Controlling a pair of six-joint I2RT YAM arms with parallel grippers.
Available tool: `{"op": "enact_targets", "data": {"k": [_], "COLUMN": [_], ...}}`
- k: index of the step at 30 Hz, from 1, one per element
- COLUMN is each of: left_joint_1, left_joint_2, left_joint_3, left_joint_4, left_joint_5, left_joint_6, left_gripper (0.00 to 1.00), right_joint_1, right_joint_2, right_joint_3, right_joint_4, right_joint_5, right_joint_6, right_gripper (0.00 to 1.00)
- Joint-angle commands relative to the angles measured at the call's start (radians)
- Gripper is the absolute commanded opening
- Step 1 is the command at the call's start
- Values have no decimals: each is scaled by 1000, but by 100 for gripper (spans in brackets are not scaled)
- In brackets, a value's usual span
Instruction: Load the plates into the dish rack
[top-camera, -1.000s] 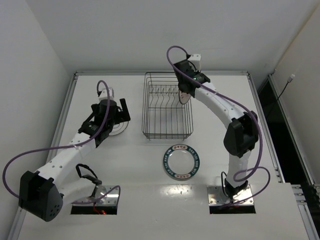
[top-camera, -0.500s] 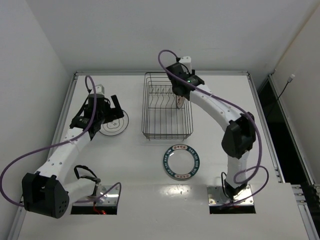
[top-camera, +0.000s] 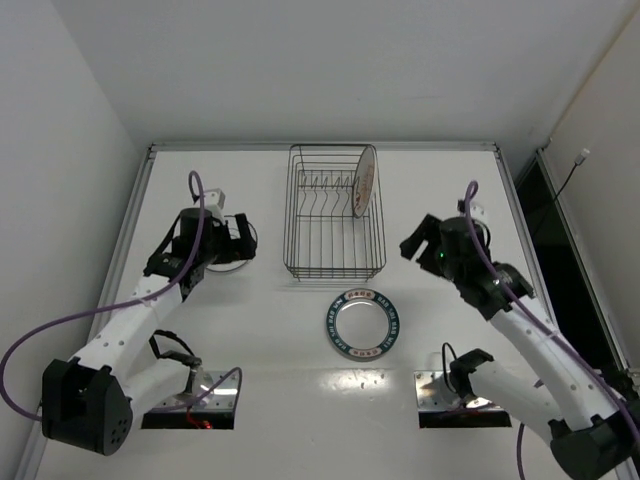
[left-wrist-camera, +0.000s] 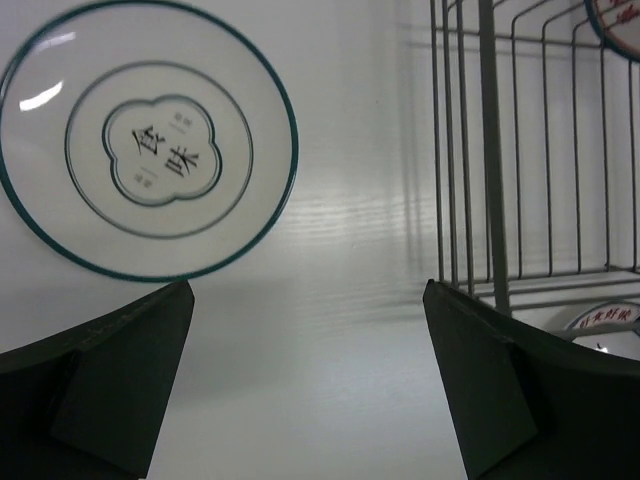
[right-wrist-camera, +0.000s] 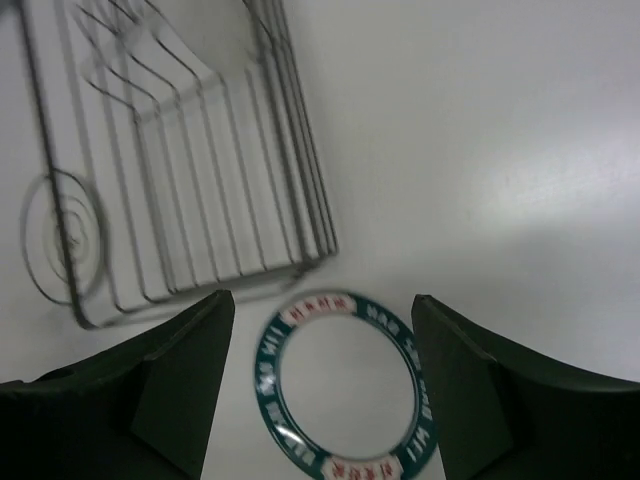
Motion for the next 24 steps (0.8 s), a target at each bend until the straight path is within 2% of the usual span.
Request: {"op": "enact_targets", "data": {"k": [1,4,9,10,14,18,20,23,24], "left_joint_1": [-7,-62,-111,-111,-140,-160,-160,-160,-160], "left_joint_2": [-61,-61,-61,-61,-61,-50,-50,-40,-40], "left_joint_3": [-47,-21,-32,-32,-32,-69,-69,-69,-69], "left_joint_4": [17,-19,-33,-33,-21,31,31,31,31], "left_joint_5": [50,6,-187,-188,-188,-246,-264,-286,-298], "left_joint_6": [-10,21,41,41,52,62,62,62,62], "left_gripper": [99,99,99,99,99,99,99,99,99], "right_joint_1": [-49,-91,-158,-168,-168,-140,-140,-131,-131], "right_joint_2": [-84,-207,-265,-265,-184,-92,-45,104,139], "right_joint_3": [-234,-396,-613,-638,-736,-713,-703,-678,-657], "right_joint_4": [-3,28,109,122,172,146,187,235,246], "right_joint_5": [-286,-373,-540,-554,-622,-562,-562,-562,-562], "right_joint_6": [199,288,426,438,483,483,483,449,440], "right_gripper": [69,69,68,66,62,58,56,43,34]}}
